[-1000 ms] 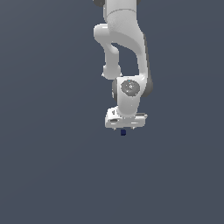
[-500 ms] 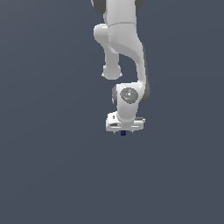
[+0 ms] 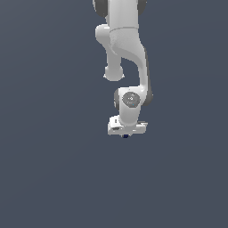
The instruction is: Pick up the object and move it to a goal position.
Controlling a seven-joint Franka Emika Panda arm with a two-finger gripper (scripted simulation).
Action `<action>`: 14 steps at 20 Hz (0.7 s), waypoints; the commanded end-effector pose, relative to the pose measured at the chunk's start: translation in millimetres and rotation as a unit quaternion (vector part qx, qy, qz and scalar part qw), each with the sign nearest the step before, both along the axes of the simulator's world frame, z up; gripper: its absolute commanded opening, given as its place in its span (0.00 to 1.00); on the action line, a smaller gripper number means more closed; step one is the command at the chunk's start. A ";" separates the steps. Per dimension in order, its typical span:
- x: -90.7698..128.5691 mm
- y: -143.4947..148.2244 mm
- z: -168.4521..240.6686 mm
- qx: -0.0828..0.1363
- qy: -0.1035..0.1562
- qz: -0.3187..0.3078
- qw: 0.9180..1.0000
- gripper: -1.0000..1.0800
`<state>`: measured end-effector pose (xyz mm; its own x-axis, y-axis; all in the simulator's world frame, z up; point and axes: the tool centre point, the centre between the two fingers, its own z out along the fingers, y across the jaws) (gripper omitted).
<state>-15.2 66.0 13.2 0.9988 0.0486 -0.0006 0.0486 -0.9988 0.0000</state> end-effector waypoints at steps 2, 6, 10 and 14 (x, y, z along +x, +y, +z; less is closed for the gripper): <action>0.2 -0.2 -0.2 0.000 0.000 0.000 1.000 0.00; 0.2 -0.2 0.0 0.000 0.000 0.000 1.000 0.00; -0.4 7.1 5.3 0.000 0.000 0.000 1.000 0.00; -2.1 27.9 20.8 0.000 0.000 0.000 1.000 0.00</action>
